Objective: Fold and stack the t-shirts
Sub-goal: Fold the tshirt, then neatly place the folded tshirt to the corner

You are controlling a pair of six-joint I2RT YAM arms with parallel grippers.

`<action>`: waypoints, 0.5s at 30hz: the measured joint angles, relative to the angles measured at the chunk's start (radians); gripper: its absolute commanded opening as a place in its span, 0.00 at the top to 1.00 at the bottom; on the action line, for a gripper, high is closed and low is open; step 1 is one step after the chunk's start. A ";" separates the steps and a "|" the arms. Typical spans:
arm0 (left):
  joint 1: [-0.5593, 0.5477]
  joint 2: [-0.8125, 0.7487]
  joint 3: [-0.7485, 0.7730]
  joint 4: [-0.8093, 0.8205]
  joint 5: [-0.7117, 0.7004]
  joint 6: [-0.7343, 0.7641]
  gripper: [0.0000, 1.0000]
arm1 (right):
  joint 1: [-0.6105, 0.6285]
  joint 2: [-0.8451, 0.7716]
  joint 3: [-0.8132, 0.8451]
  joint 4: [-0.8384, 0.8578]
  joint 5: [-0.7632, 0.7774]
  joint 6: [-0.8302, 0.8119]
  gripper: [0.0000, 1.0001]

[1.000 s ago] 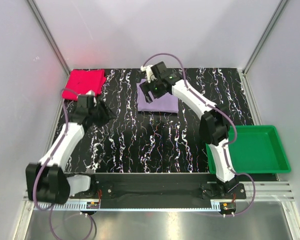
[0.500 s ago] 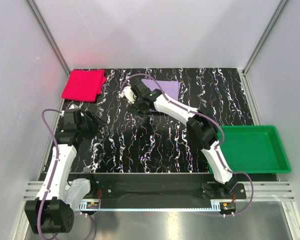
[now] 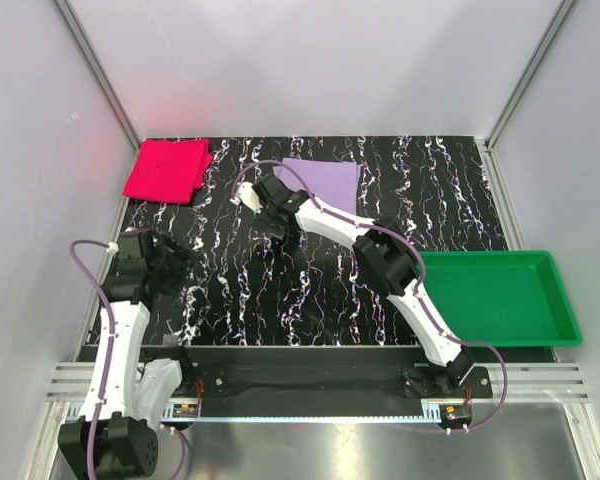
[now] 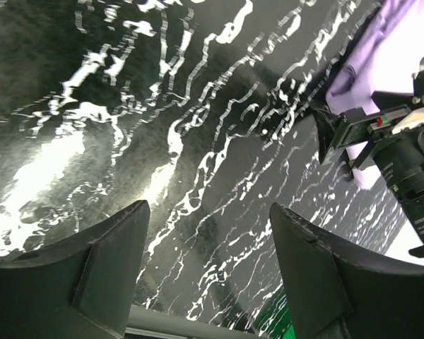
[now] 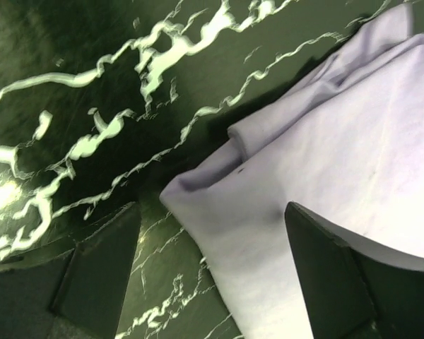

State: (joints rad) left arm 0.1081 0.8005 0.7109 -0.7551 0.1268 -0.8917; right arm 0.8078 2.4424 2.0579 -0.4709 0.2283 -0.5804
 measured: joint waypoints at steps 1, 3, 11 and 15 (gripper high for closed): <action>0.010 0.002 0.000 -0.005 0.000 0.000 0.27 | 0.000 0.007 0.003 0.010 0.006 -0.002 0.12; 0.035 0.014 0.001 -0.010 0.002 0.001 0.27 | 0.001 0.011 0.008 0.019 0.016 -0.002 0.14; 0.119 0.121 0.018 0.005 0.054 0.000 0.27 | 0.002 0.015 -0.016 0.045 0.016 0.011 0.58; 0.137 0.190 0.023 0.037 0.110 0.001 0.26 | 0.002 0.022 -0.016 0.048 0.018 0.018 0.63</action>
State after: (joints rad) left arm 0.2455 0.9901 0.7341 -0.7177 0.2367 -0.8909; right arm 0.8093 2.4645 2.0415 -0.4232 0.2466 -0.5629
